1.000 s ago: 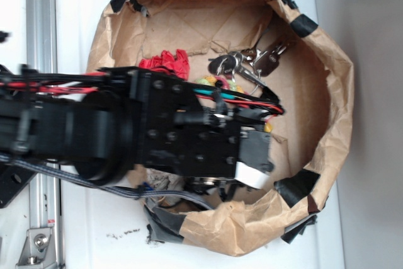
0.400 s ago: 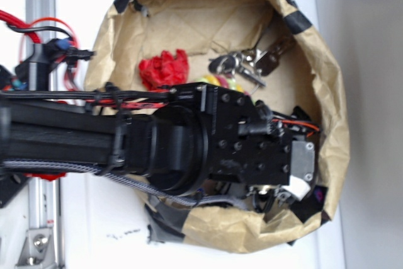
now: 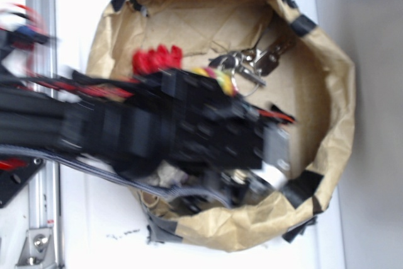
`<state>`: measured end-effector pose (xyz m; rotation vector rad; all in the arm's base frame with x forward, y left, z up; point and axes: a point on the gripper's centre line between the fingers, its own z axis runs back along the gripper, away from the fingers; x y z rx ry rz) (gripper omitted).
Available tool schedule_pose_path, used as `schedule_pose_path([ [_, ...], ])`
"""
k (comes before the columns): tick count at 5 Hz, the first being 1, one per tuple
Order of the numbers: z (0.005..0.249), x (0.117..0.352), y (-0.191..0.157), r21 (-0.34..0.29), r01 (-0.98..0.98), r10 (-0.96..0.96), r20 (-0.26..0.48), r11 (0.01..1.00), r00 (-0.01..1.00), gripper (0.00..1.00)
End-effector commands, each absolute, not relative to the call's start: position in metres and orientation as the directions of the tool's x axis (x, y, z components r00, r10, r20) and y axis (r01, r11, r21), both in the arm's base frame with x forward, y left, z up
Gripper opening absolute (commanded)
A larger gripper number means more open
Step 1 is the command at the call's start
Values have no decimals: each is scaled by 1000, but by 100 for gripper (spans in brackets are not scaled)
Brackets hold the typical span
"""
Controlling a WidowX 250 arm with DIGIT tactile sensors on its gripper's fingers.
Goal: Grab the black box.
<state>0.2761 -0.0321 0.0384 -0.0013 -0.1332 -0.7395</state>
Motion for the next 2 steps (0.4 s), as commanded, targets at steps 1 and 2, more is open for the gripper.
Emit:
schedule_pose_path([
  [1,105,230,23,65,422,-427,160,904,890,0],
  [2,122,239,15,-5,316,-312,137,949,940,0],
])
